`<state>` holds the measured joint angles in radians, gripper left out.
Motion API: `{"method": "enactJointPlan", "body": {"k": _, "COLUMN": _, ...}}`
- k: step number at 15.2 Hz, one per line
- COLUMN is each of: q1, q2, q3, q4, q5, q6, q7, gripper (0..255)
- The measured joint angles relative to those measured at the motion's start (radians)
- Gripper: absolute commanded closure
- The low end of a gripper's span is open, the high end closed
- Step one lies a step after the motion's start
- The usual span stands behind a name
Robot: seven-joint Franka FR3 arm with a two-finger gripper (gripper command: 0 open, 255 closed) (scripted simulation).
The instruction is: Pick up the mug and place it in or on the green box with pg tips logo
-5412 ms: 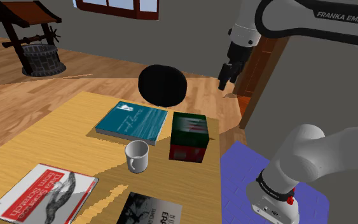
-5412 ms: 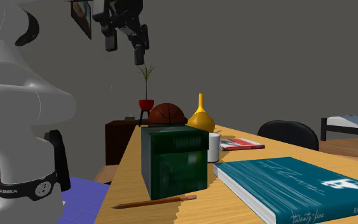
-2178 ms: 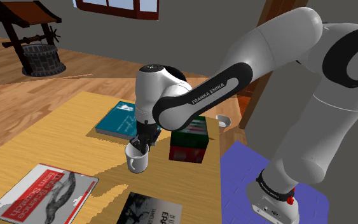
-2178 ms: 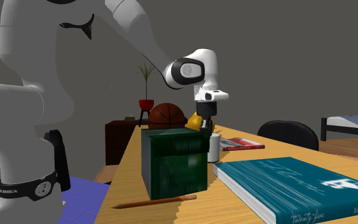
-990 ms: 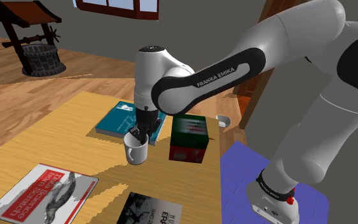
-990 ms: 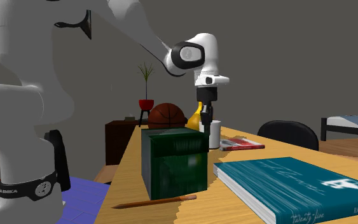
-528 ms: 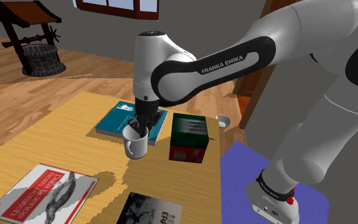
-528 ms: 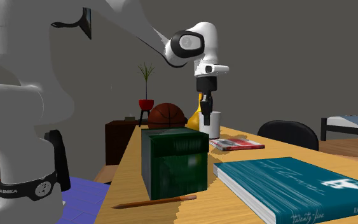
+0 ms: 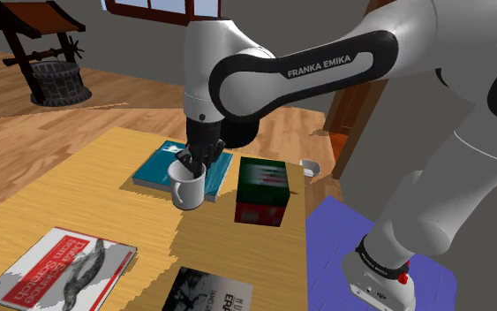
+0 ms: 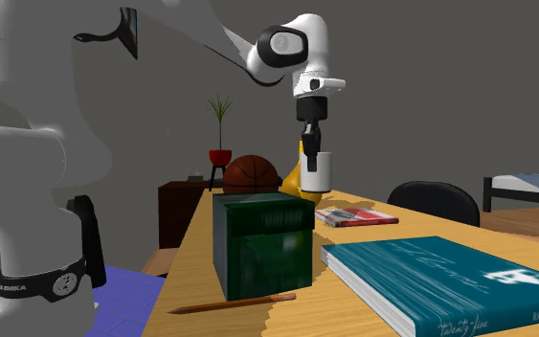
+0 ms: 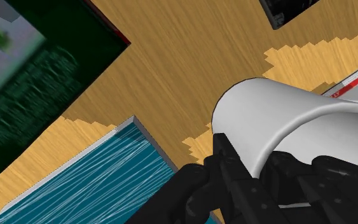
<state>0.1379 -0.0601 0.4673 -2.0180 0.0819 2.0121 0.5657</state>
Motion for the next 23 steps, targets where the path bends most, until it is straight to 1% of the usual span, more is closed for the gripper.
{"method": "enactJointPlan", "body": {"k": 16, "q1": -0.005, "q2": -0.025, "q3": -0.008, "q4": 0.188, "q5": 0.006, "q6": -0.211, "q7": 0.002, "gripper": 255}}
{"method": "enactJointPlan", "body": {"k": 18, "q1": -0.014, "q2": -0.063, "q3": -0.024, "q4": 0.164, "q5": 0.022, "q6": -0.224, "q7": -0.026, "gripper": 255}}
{"method": "enactJointPlan", "body": {"k": 21, "q1": -0.032, "q2": -0.172, "q3": -0.070, "q4": 0.074, "q5": 0.062, "q6": -0.242, "q7": -0.100, "gripper": 255}}
{"method": "enactJointPlan", "body": {"k": 23, "q1": -0.041, "q2": -0.220, "q3": -0.098, "q4": 0.034, "q5": 0.073, "q6": -0.250, "q7": -0.143, "gripper": 255}}
